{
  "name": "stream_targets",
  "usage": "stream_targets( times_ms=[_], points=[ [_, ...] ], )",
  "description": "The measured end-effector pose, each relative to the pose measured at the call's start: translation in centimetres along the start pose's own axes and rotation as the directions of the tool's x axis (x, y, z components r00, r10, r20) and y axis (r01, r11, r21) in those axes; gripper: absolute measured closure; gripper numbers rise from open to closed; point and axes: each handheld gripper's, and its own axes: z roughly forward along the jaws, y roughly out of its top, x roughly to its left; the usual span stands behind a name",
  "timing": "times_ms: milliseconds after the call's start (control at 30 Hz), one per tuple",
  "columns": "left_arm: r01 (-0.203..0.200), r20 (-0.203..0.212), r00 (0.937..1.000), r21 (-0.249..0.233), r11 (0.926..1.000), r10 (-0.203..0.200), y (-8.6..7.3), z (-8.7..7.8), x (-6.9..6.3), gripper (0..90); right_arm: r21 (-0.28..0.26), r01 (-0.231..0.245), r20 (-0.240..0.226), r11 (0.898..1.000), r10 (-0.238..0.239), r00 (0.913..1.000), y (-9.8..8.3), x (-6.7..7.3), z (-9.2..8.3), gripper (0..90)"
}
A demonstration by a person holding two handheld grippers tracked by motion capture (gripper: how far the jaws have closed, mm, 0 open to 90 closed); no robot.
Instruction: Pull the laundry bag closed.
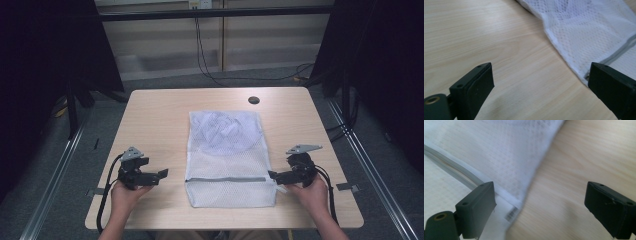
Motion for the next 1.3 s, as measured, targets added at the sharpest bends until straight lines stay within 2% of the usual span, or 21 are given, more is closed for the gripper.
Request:
stream_targets(
  times_ms=[33,100,167,267,333,433,567,667,767,833,867,1067,1167,1300],
  points=[
    [-0.001,0.006,1.0000,0.003,1.0000,0.001,0.0,0.0,-0.2,6.5,0.000,0.000,0.000,1.000,0.000,1.0000,0.0,0.0,0.0,10.3],
    [-0.010,0.029,0.9995,0.020,0.9997,0.009,-0.1,0.0,-0.6,7.6,-0.029,-0.043,-0.034,0.999,0.042,0.9985,0.4,0.6,-0.2,12.3],
    [-0.020,0.039,0.9991,0.048,0.9986,0.018,-0.1,0.1,-0.8,8.4,-0.055,-0.048,-0.071,0.997,0.044,0.9965,1.0,1.4,-0.3,13.5],
    [-0.014,0.055,0.9984,0.045,0.9989,0.011,0.1,0.2,-1.3,8.9,-0.061,-0.048,-0.087,0.997,0.043,0.9953,1.3,1.9,-0.3,13.7],
    [-0.014,0.069,0.9976,0.049,0.9987,0.011,0.1,0.3,-1.5,8.1,-0.078,-0.061,-0.122,0.995,0.052,0.9912,1.8,2.4,-0.1,14.8],
    [-0.012,0.092,0.9958,0.053,0.9985,0.007,0.3,0.4,-1.9,8.1,-0.077,-0.064,-0.128,0.995,0.054,0.9904,2.2,2.9,0.1,14.8],
    [0.009,0.116,0.9931,0.045,0.9990,-0.014,0.4,0.6,-2.2,8.8,-0.082,-0.069,-0.157,0.994,0.055,0.9861,2.7,3.8,0.4,12.2],
    [0.008,0.127,0.9918,0.054,0.9985,-0.015,0.5,0.8,-2.5,8.6,-0.074,-0.074,-0.181,0.995,0.060,0.9816,3.1,4.4,0.5,13.5],
    [-0.007,0.131,0.9914,0.068,0.9977,-0.002,0.6,1.0,-2.8,9.0,-0.082,-0.077,-0.189,0.994,0.060,0.9802,3.5,4.9,0.7,14.0],
    [0.001,0.141,0.9900,0.068,0.9977,-0.010,0.8,1.0,-3.0,8.9,-0.088,-0.090,-0.190,0.992,0.072,0.9791,3.7,5.3,0.9,14.0],
    [0.002,0.144,0.9896,0.067,0.9978,-0.012,0.8,1.1,-3.0,9.1,-0.084,-0.119,-0.210,0.989,0.099,0.9726,3.9,5.6,1.0,14.1],
    [-0.007,0.148,0.9890,0.076,0.9971,-0.005,1.0,0.9,-3.5,9.5,-0.083,-0.123,-0.211,0.989,0.103,0.9720,4.4,6.4,1.4,14.6],
    [-0.026,0.136,0.9906,0.073,0.9970,0.016,1.4,0.7,-3.8,9.7,-0.076,-0.127,-0.211,0.989,0.108,0.9714,4.6,6.9,1.6,14.7],
    [-0.035,0.142,0.9896,0.070,0.9970,0.024,1.7,0.6,-4.2,10.0,-0.059,-0.102,-0.205,0.993,0.088,0.9748,5.0,7.7,1.9,14.7]
  ],
)
